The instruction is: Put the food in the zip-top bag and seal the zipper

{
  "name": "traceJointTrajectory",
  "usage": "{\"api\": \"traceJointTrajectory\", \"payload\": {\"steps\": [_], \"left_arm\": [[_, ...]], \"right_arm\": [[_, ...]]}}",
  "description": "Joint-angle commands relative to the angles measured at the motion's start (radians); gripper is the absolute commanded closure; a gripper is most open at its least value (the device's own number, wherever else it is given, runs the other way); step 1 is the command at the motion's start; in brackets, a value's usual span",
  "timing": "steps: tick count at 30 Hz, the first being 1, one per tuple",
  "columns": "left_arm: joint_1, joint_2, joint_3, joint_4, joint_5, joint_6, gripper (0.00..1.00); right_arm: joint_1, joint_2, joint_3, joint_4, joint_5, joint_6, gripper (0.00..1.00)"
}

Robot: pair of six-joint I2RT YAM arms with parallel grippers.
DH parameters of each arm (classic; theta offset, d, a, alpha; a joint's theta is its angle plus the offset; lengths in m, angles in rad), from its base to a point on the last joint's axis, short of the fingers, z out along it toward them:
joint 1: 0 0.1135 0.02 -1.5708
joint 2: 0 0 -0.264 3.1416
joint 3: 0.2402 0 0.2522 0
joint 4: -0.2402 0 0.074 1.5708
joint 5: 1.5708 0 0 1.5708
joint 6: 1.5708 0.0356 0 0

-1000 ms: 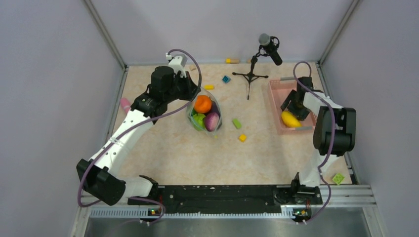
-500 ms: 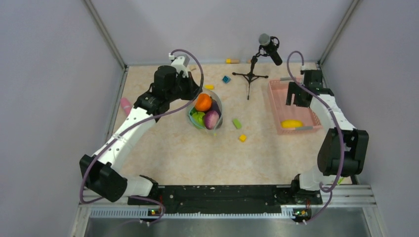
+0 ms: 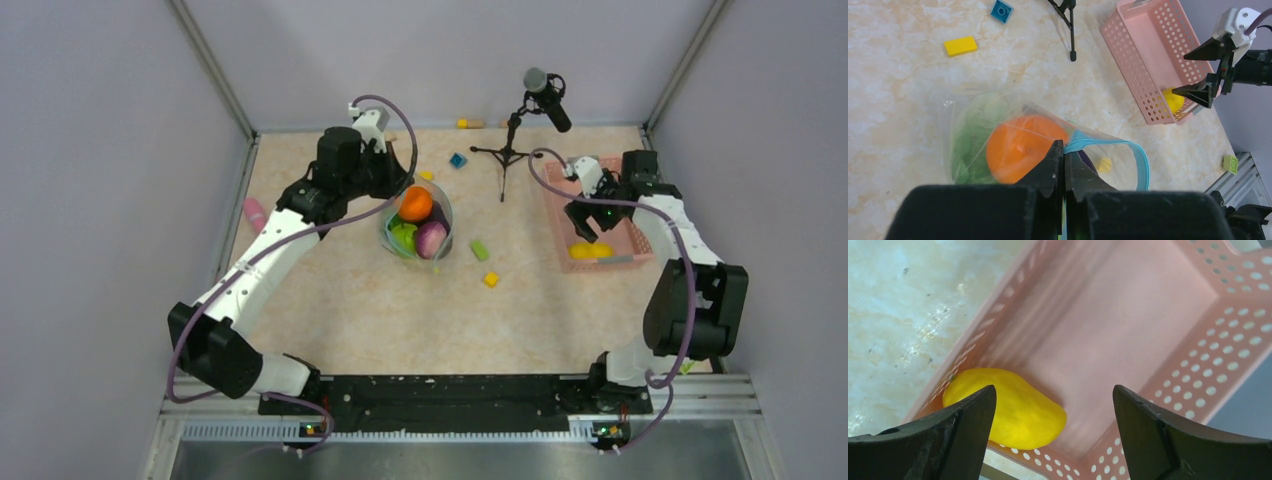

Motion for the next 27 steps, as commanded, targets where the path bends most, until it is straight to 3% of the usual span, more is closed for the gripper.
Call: {"api": "traceJointTrajectory", "payload": {"steps": [1,11,17,23,27], "left_arm": [[0.003,-0.012,0.038,-0.002,-0.012,0.013,1.0],[0.004,-0.039,0.085,-0.057,-0.039,0.014,1.0],[0.003,-0.034,0.108,-0.071,0.001,0.013,1.0],[0.002,-0.022,0.113,-0.072,0.014,0.005,1.0],[0.002,-0.018,0.111,-0.065,0.023,0.007,1.0]], "right_arm": [[0.002,0.035,-0.017,-0.05,-0.14,-0.194,0.15],[0.002,0.156,-0.021,-0.1,-0.065,-0.234,0.15],[0.0,0.236,0.015,-0.067,0.03,-0.175,0.17],[0.0,0.14,0.01,0.121,0.119,-0.083,0.16],[0.0,0.034,0.03,0.116,0.071,-0.073,0.14]]}}
